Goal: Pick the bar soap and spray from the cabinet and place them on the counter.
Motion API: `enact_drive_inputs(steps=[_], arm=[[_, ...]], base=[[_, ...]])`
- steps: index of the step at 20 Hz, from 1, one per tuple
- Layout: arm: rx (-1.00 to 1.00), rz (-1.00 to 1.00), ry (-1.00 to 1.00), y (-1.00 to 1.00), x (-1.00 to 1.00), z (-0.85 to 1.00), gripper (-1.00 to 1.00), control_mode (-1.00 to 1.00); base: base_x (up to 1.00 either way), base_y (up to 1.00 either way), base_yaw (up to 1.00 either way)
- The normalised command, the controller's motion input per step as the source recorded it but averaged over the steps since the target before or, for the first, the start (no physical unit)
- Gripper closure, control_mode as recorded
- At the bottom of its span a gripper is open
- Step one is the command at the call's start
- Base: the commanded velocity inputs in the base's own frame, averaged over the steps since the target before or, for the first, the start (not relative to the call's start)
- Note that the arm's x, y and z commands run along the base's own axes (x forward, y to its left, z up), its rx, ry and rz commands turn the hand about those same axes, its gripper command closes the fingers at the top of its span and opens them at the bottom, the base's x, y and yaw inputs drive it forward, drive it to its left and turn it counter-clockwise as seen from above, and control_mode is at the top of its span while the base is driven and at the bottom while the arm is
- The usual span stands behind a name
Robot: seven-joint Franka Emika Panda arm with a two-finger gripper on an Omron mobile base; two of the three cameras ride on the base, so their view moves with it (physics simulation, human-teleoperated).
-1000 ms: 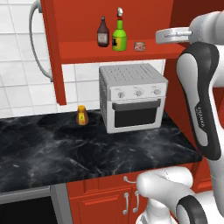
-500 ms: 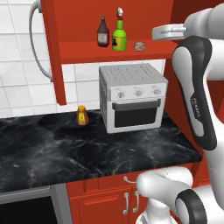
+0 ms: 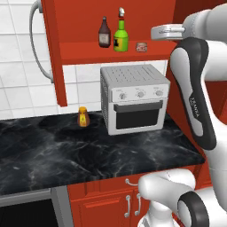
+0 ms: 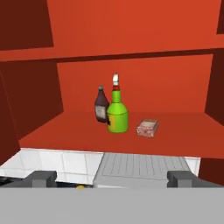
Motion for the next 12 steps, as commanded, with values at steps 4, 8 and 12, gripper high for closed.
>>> enact_drive_inputs(steps=[4,8,12], arm=[[0.04,0.00,-0.10,0.00,0.00,-0.09,-1.00,-1.00],[0.00,0.00,-0.15,0.03,0.00,0.00,-1.00,-1.00],[0.00,0.00,-0.18,0.10,0.00,0.00,-1.00,-1.00]], base=[[0.00,0.00,0.00],[0.00,0.00,0.00],[0.00,0.00,0.00]])
